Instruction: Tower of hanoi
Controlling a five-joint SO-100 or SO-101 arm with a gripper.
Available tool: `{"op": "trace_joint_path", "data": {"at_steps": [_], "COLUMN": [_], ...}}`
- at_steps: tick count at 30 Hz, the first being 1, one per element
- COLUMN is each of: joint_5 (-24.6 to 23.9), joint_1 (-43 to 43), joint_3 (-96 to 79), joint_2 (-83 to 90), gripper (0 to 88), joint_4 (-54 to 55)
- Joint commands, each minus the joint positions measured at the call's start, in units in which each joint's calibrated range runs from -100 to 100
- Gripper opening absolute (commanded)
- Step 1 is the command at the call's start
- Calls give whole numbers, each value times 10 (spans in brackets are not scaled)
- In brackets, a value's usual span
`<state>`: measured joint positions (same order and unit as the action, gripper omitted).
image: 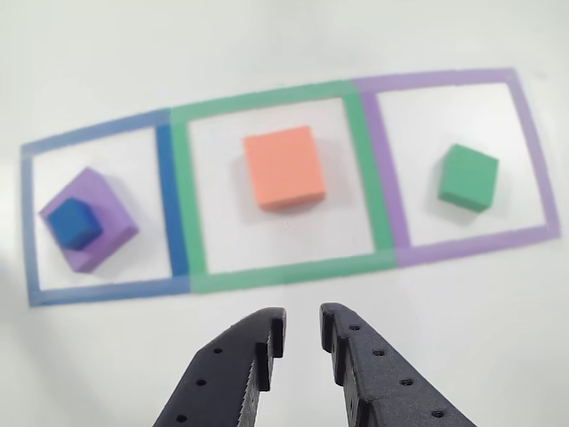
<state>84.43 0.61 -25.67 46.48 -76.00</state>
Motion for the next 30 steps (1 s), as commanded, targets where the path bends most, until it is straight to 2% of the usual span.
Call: {"op": "trace_joint_path", "data": {"at_steps": [1, 6, 16, 22, 30], "joint_5": [-15, -13, -1, 20, 73], "joint_1": [-61, -118, -161, -167, -163], "joint_3": [28, 28, 14, -23, -96], "joint_2": [49, 69, 75, 75, 83], "gripper": [6, 13, 27, 31, 34], "joint_4": [-15, -16, 4, 40, 114]}}
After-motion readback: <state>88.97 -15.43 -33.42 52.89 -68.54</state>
